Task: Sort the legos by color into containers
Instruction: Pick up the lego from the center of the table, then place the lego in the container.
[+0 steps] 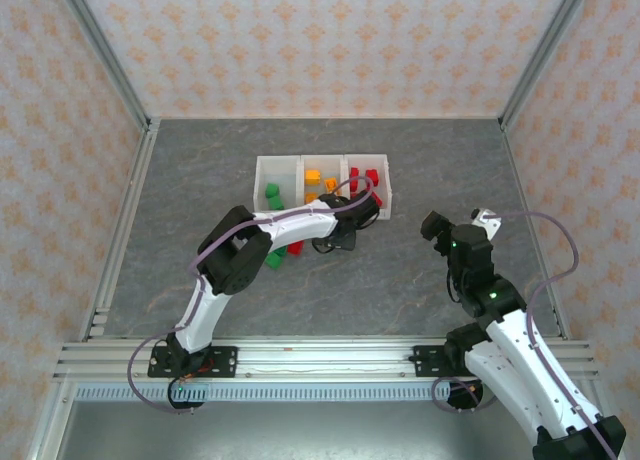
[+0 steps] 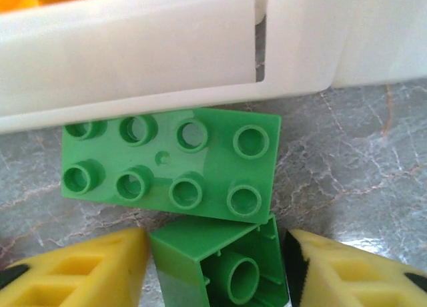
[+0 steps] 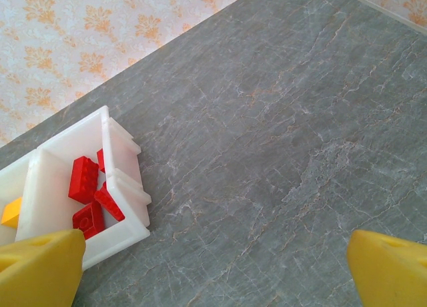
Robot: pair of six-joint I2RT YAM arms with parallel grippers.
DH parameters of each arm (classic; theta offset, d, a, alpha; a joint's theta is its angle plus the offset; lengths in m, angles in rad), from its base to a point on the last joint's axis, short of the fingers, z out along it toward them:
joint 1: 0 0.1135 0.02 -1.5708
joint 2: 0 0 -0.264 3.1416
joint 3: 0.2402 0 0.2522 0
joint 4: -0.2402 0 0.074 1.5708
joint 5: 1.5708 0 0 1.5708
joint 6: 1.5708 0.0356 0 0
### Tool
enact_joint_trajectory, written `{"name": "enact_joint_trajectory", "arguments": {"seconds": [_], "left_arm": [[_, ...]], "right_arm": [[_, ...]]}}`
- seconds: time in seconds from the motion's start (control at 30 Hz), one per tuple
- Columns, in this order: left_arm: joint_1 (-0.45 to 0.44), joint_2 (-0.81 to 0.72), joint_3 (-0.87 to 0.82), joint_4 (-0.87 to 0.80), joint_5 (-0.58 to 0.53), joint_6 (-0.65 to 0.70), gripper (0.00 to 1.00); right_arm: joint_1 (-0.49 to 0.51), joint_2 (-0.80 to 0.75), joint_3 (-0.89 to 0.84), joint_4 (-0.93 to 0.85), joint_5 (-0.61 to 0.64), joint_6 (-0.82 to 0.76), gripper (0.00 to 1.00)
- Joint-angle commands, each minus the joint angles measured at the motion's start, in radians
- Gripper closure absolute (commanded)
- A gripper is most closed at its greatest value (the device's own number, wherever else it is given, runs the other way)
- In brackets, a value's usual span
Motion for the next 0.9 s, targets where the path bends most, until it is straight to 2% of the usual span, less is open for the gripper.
{"name": "enact_joint_trajectory", "arguments": {"seconds": [0.0, 0.23, 0.4, 0.57, 0.7, 0.87], "left_arm": [[0.010, 0.027, 0.005, -0.042, -0.034, 0.023, 0.48], [0.010, -0.013, -0.043, -0.003, -0.009, 0.042, 0.62], [-0.008, -0.100, -0.094, 0.042, -0.001, 0.075, 0.64], [-0.016, -0.218, -0.148, 0.022, -0.049, 0.070, 0.64], [-0.012, -0.333, -0.174, -0.002, -0.142, 0.072, 0.65], [0.059, -0.384, -0.134, -0.058, -0.209, 0.121, 0.64]], "right_arm": [[0.002, -0.009, -0.002, 0.011, 0.018, 0.000, 0.00], [0.001, -0.009, -0.004, 0.011, 0.018, 0.003, 0.00], [0.001, -0.009, -0.002, 0.010, 0.019, 0.005, 0.00], [0.002, -0.009, -0.003, 0.012, 0.018, 0.005, 0.00], [0.001, -0.008, -0.005, 0.012, 0.020, 0.005, 0.00], [0.001, -0.006, -0.007, 0.016, 0.020, 0.002, 0.00]]}}
